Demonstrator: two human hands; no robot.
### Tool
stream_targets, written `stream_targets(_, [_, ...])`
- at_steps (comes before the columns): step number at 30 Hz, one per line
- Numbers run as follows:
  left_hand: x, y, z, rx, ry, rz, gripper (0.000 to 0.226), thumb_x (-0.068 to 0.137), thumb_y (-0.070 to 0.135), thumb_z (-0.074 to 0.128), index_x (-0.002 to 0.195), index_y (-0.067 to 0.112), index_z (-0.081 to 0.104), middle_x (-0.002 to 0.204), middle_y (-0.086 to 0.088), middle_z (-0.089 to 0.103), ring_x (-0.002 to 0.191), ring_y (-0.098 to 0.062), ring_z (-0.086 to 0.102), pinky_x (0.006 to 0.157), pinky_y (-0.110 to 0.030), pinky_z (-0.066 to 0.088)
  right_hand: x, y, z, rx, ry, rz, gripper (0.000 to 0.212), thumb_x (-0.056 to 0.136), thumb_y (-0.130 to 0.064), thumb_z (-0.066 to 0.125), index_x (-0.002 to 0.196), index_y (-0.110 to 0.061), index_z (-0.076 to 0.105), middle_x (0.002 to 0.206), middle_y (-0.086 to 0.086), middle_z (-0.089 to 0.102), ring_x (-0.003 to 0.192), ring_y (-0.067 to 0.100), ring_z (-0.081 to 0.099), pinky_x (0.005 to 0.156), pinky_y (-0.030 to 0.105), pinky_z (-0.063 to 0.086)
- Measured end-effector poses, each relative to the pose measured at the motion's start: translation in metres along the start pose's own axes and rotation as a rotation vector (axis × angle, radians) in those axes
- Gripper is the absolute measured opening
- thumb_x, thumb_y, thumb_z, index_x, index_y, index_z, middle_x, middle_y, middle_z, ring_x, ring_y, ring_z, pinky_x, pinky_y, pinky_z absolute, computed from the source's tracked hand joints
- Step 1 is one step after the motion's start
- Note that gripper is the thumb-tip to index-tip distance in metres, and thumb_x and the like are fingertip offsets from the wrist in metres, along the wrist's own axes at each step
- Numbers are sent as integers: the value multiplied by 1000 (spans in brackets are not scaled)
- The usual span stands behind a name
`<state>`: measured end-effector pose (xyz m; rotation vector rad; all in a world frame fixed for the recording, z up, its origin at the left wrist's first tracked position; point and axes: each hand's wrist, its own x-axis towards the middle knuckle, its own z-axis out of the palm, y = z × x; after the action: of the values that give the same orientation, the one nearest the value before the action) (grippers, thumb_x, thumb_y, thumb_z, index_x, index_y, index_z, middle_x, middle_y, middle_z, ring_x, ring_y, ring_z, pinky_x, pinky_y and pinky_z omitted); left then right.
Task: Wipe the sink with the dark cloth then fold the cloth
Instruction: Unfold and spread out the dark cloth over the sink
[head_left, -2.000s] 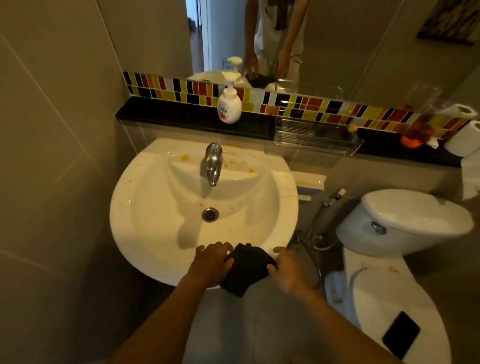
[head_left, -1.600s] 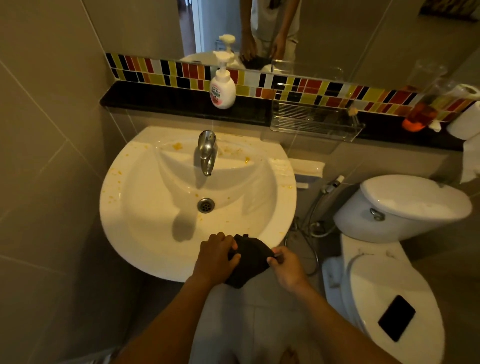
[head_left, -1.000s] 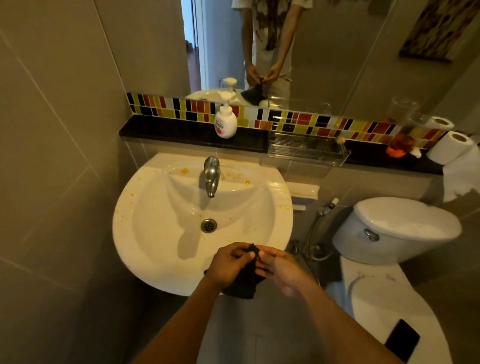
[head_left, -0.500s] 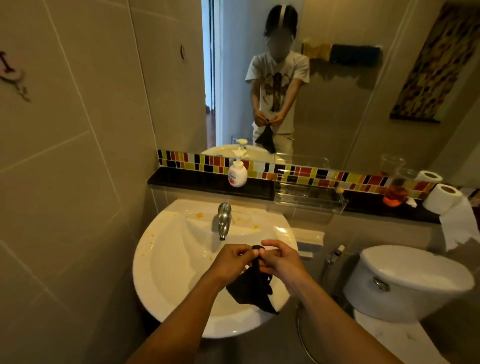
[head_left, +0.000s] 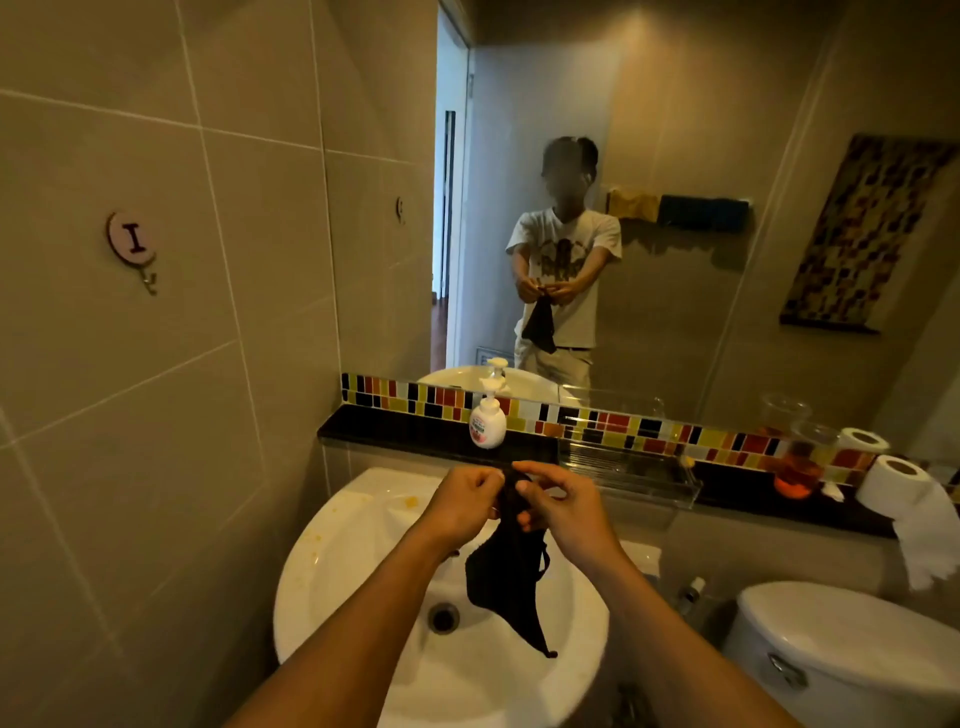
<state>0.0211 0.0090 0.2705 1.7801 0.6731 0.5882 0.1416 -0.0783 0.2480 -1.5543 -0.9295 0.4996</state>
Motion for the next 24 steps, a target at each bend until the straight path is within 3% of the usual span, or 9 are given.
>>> stream_targets(6, [2,10,-12,22,-93,66,18,93,31,54,97,20,69,84,9,67,82,-4,63,69,-17,47,11,-14,-7,-102,-90,-90,26,91,-21,60,117,-23,65,99,6,68,69,16,67,66,26,59])
stream_targets(10, [6,9,-17,-6,-79,29,23,97,22,48,87,17,67,82,6,66,81,-5,62,67,-16,46,16,-17,-7,-151,-62,-151,14,89,-16,64,101,-22,67,105,4,61,90,17,65,67,24,56])
stream_targets(13, [10,7,-16,-89,-58,-21,27,98,22,45,96,7,67,92,-3,69,91,-13,65,66,-16,50,17,-13,-7,-129,-14,-143,12,90,-14,62,99,-21,64,105,2,61,93,17,64,69,26,57])
stream_targets(16, [17,2,-18,-132,33,-49,24,98,20,44,97,9,66,90,-2,68,86,-9,65,56,-12,52,20,-8,-19,-85,13,-100,11,92,-12,58,98,-20,61,101,4,63,86,22,66,69,29,58])
stream_targets(20, [31,-11,-32,-202,223,-131,21,97,19,48,89,13,67,98,-10,69,92,-19,67,72,-27,56,19,1,-48,-26,106,9,13,95,-9,52,98,-20,59,102,6,62,82,21,64,66,28,55])
stream_targets(24, [41,-20,-51,-226,469,-198,16,94,12,53,81,19,61,91,-8,64,83,-20,65,72,-31,57,16,12,-83,-52,266,55,17,97,-11,47,107,-22,56,107,2,58,81,17,61,62,25,53])
